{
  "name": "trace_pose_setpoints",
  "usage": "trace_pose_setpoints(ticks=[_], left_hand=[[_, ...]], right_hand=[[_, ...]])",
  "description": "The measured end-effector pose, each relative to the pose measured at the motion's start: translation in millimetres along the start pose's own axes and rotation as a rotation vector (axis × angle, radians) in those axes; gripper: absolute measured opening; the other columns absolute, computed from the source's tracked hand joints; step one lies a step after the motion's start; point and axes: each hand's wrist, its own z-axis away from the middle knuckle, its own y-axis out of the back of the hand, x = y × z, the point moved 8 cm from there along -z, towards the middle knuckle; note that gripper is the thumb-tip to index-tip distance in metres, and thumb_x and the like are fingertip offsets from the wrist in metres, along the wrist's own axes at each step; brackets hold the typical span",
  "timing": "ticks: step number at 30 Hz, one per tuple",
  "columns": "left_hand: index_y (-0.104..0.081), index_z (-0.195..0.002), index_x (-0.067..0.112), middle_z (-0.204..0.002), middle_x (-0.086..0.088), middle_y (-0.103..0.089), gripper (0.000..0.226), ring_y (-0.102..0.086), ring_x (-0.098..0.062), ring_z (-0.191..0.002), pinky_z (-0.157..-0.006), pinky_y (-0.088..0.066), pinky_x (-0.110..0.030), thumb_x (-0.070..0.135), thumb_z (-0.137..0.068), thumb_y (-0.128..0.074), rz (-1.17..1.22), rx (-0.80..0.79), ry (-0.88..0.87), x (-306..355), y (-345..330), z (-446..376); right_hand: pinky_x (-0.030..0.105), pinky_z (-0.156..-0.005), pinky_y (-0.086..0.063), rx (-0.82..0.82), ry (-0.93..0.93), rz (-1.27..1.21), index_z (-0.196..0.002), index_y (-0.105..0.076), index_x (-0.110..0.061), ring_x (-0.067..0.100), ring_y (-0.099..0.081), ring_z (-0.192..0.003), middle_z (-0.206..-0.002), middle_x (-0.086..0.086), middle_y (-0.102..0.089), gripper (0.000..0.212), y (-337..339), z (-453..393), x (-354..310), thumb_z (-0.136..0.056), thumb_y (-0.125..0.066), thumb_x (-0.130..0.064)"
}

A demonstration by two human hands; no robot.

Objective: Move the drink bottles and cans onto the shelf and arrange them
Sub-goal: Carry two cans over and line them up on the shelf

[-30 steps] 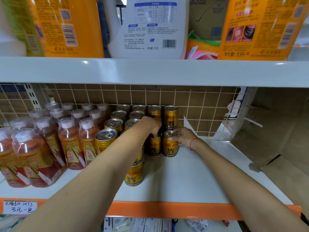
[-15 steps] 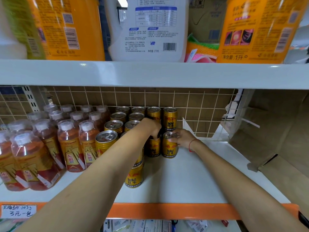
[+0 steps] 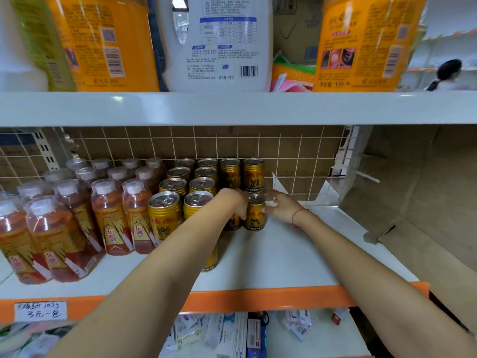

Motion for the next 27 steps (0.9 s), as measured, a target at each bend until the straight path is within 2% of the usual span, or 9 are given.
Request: trace_pose_setpoints(ticks=[4,7,11,14,18,23,27], left_hand=[[-0.015,-0.15,0.012,-0.148,-0.016,-0.029,0.077,-0.033,-0.035,-0.135,-0.107,-0.036,-0.044,0.028,-0.09,-0.06,0.043,0.16,0.023,11.0,-4.6,19.3],[-0.01,-0.151,0.012,-0.154,-0.017,-0.018,0.08,-0.02,-0.036,-0.141,-0.114,-0.024,-0.045,0.025,-0.089,-0.058,0.076,0.274,0.05,16.2,-8.7,37.6],[-0.002,-0.152,0.01,-0.158,-0.017,-0.003,0.085,-0.004,-0.036,-0.146,-0.118,-0.011,-0.045,0.036,-0.091,-0.056,0.119,0.369,0.099,22.6,-16.7,74.1],[0.001,-0.152,0.009,-0.159,-0.016,0.002,0.085,0.001,-0.034,-0.146,-0.119,-0.01,-0.043,0.036,-0.093,-0.054,0.147,0.392,0.141,26.2,-31.1,103.8],[0.004,-0.152,0.008,-0.159,-0.016,0.006,0.083,0.005,-0.033,-0.147,-0.119,-0.008,-0.041,0.035,-0.096,-0.051,0.153,0.404,0.167,34.7,-57.6,149.8],[0.003,-0.153,0.012,-0.159,-0.013,0.009,0.084,0.007,-0.031,-0.147,-0.118,-0.005,-0.043,0.033,-0.094,-0.054,0.206,0.42,0.25,26.5,-91.6,206.4],[0.005,-0.152,0.011,-0.159,-0.013,0.01,0.083,0.007,-0.033,-0.146,-0.118,-0.006,-0.045,0.034,-0.096,-0.052,0.213,0.391,0.364,-9.9,-120.3,259.8]], right_hand=[[0.024,-0.101,-0.033,0.012,0.032,0.062,-0.141,-0.038,-0.015,0.023,-0.041,-0.131,-0.141,0.006,-0.046,0.061,4.4,23.5,-4.3,-0.087,-0.066,-0.017],[0.023,-0.101,-0.032,0.021,0.104,0.098,-0.139,-0.04,-0.013,0.024,-0.042,-0.13,-0.141,0.007,-0.047,0.064,4.1,41.0,-9.8,-0.083,-0.069,-0.015],[0.031,-0.105,-0.034,0.027,0.18,0.136,-0.139,-0.039,-0.011,0.027,-0.043,-0.129,-0.14,0.011,-0.047,0.067,3.3,69.0,-18.1,-0.08,-0.071,-0.015],[0.032,-0.105,-0.035,0.02,0.232,0.139,-0.138,-0.041,-0.01,0.029,-0.044,-0.128,-0.138,0.014,-0.048,0.066,-0.1,93.8,-26.0,-0.078,-0.07,-0.011],[0.04,-0.111,-0.031,-0.047,0.25,0.234,-0.147,-0.028,-0.011,0.028,-0.034,-0.136,-0.149,0.009,-0.036,0.079,-21.2,121.1,-25.3,-0.08,-0.067,-0.028],[0.032,-0.117,-0.016,-0.114,0.293,0.276,-0.149,-0.017,-0.006,0.024,-0.017,-0.144,-0.156,0.009,-0.018,0.079,-59.3,153.2,-46.9,-0.088,-0.063,-0.025],[0.041,-0.116,-0.024,-0.145,0.436,0.221,-0.149,-0.021,-0.012,0.026,-0.022,-0.142,-0.154,0.005,-0.025,0.079,-102.8,170.5,-100.9,-0.085,-0.064,-0.027]])
